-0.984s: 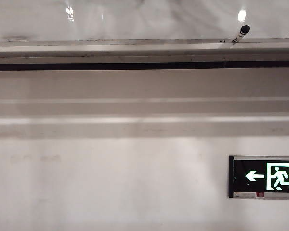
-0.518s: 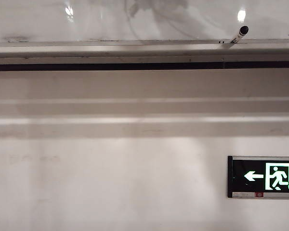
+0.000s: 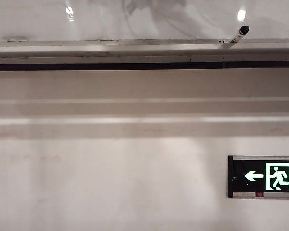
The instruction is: Wipe the whiteboard clean using the black magnetic whiteboard eraser attached to the whiteboard.
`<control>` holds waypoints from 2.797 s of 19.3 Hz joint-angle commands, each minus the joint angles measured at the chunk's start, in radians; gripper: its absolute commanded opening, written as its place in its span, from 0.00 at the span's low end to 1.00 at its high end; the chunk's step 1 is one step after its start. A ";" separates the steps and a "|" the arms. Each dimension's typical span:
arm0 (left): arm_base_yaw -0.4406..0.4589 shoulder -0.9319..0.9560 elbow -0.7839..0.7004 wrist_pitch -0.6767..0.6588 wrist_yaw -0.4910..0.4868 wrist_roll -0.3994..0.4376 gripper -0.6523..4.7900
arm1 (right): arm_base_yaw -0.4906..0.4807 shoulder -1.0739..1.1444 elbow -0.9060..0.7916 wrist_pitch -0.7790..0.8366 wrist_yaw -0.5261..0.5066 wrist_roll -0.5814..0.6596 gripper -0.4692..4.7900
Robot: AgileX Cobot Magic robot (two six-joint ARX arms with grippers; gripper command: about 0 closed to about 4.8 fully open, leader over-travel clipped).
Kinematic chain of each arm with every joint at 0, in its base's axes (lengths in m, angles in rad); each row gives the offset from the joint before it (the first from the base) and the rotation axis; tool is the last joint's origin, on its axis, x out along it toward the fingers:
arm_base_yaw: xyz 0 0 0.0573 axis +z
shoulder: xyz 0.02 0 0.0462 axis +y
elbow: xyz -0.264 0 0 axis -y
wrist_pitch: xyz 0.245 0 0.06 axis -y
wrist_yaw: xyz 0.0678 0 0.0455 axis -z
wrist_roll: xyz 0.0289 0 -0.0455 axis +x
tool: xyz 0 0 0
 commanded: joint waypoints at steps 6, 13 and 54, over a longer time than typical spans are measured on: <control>0.000 -0.002 0.004 0.016 0.007 -0.003 0.11 | 0.010 -0.005 0.006 0.037 0.111 -0.040 0.19; 0.000 -0.002 0.004 0.031 0.007 -0.003 0.11 | 0.001 -0.004 0.006 -0.200 0.232 -0.151 0.18; 0.000 -0.002 0.004 0.034 0.007 -0.003 0.11 | -0.264 -0.206 0.007 -0.095 -0.047 0.552 0.13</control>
